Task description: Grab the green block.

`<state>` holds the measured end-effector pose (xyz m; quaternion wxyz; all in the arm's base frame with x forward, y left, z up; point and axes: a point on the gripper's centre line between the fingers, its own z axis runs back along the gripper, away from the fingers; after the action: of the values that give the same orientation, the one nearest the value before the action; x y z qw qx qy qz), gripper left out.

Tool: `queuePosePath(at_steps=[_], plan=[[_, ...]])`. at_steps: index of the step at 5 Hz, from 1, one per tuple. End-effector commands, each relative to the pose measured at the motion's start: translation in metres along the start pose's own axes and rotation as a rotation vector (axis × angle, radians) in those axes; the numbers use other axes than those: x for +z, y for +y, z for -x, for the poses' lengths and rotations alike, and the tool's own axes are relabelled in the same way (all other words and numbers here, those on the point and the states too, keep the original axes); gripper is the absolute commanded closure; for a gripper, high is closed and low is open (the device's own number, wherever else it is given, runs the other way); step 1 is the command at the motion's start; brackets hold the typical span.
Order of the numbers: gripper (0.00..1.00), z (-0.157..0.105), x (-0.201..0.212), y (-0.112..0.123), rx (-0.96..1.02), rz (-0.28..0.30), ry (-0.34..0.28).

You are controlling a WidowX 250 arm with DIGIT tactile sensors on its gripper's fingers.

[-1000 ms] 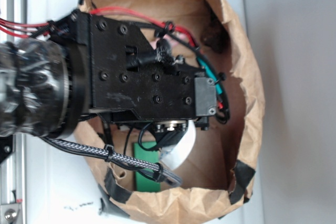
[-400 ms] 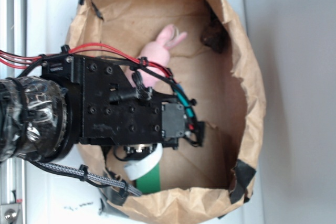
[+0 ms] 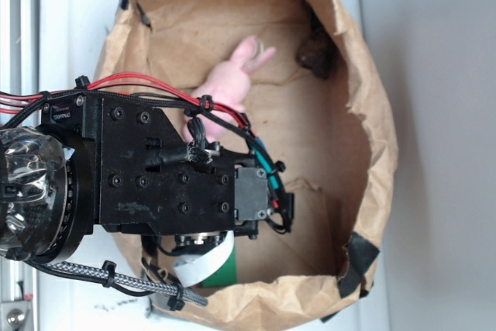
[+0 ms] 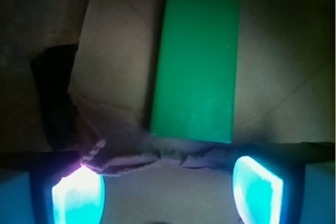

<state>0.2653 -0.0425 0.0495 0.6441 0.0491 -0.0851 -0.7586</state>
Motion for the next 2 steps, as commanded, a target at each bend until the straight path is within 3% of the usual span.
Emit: queuePosePath(at_steps=[1, 2], plan=[[0.0, -0.0348, 0.0002, 0.0123, 0.008, -0.073, -0.075], [0.0, -0.0446, -0.0028, 0.0118, 0.0, -0.025, -0.089]])
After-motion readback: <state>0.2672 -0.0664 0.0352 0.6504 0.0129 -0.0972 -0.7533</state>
